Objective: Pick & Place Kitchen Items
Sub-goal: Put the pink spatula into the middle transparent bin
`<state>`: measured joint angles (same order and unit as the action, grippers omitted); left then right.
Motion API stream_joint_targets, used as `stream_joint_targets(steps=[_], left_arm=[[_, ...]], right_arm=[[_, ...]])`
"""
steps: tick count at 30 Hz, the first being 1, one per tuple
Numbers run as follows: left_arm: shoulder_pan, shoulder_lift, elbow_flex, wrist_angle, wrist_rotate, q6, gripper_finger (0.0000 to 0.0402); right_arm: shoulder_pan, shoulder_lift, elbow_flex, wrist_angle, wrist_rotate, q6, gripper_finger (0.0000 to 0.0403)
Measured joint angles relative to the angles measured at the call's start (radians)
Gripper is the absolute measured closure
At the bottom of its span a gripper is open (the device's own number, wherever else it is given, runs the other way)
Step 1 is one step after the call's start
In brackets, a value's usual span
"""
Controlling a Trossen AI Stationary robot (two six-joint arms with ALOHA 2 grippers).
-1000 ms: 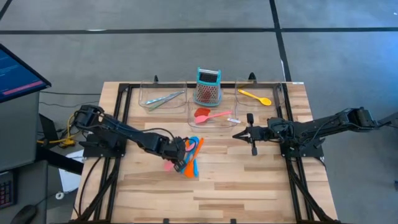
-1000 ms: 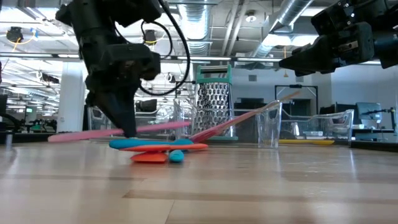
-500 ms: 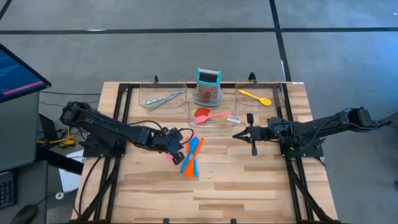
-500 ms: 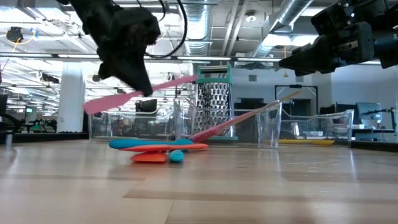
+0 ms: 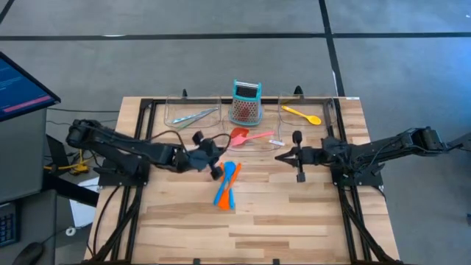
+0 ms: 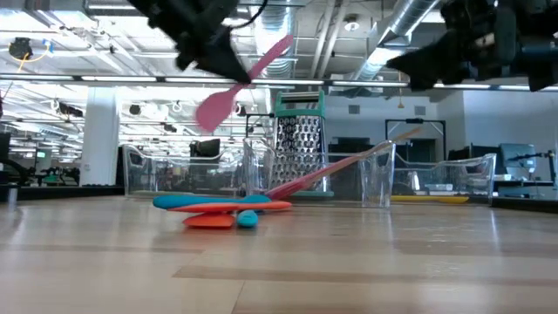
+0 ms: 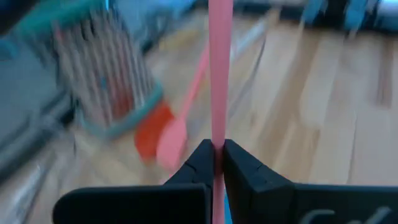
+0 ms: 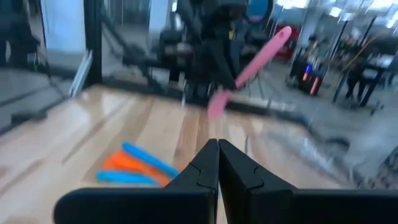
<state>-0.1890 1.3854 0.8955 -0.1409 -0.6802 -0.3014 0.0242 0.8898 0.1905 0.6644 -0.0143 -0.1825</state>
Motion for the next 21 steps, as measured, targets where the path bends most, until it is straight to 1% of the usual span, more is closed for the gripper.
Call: stream_joint_targets(steps=[3, 5, 8, 10, 13, 16, 21], left_arm=[[0.023, 0.012, 0.000, 0.152, -0.001, 0.132, 0.0401], [0.036, 0.018, 0.001, 0.236, 0.019, 0.203, 0.0401], [0.055, 0.036, 0.001, 0.331, 0.072, 0.257, 0.0401], [0.068, 0.053, 0.001, 0.373, 0.112, 0.279, 0.0401], [0.091, 0.089, 0.001, 0.431, 0.184, 0.287, 0.0401], [0.111, 0.135, 0.006, 0.488, 0.242, 0.291, 0.0400], [0.123, 0.208, 0.081, 0.496, 0.270, 0.324, 0.0400]], right_arm=[[0.000, 0.000, 0.000, 0.082, 0.000, 0.000, 0.0402], [0.000, 0.000, 0.000, 0.121, 0.000, 0.000, 0.0402], [0.000, 0.000, 0.001, 0.170, 0.000, 0.000, 0.0397], [0.000, 0.000, 0.001, 0.195, 0.000, 0.000, 0.0385], [0.000, 0.000, 0.014, 0.196, 0.001, 0.000, 0.0353], [0.000, 0.006, 0.031, 0.199, 0.018, 0.001, 0.0312], [-0.006, 0.055, 0.065, 0.201, 0.045, 0.024, 0.0248]])
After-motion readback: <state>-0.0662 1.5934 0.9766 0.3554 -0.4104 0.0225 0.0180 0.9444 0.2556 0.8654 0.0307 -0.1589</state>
